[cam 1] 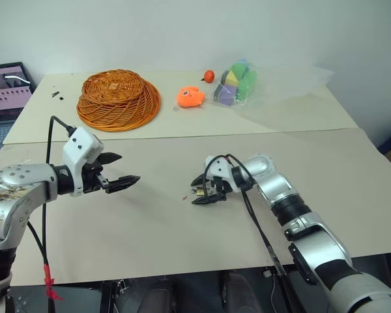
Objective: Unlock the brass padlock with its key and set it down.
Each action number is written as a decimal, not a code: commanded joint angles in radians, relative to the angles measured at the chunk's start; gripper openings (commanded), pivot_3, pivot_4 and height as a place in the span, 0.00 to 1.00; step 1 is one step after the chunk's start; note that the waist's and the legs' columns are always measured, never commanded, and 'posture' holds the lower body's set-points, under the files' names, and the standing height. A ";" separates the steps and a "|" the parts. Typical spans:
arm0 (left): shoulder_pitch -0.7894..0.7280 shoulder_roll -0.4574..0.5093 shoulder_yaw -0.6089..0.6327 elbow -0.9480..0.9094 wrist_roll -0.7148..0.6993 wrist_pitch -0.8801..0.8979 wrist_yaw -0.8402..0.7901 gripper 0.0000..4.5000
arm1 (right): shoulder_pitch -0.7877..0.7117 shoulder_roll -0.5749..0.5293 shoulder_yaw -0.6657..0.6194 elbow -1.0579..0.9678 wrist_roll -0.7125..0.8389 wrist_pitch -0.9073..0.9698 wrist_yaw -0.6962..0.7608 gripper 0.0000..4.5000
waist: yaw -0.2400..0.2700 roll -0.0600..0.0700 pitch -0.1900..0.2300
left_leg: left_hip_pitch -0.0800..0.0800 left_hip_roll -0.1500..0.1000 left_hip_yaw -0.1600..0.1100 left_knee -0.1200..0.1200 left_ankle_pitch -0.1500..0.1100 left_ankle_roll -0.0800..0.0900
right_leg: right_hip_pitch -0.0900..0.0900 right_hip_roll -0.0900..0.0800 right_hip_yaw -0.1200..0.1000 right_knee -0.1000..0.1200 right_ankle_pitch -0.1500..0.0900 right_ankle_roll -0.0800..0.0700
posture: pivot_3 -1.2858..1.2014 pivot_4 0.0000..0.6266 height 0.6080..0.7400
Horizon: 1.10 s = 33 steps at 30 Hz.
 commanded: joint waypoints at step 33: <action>-0.008 -0.006 0.020 -0.019 0.013 -0.028 -0.011 1.00 | -0.042 -0.064 -0.021 0.231 -0.011 -0.122 -0.035 0.31 | 0.016 0.000 0.000 | 0.000 0.000 0.000 0.001 0.000 0.000 | 0.001 0.000 0.000 -0.001 0.000 0.000 | 0.52 0.24 0.99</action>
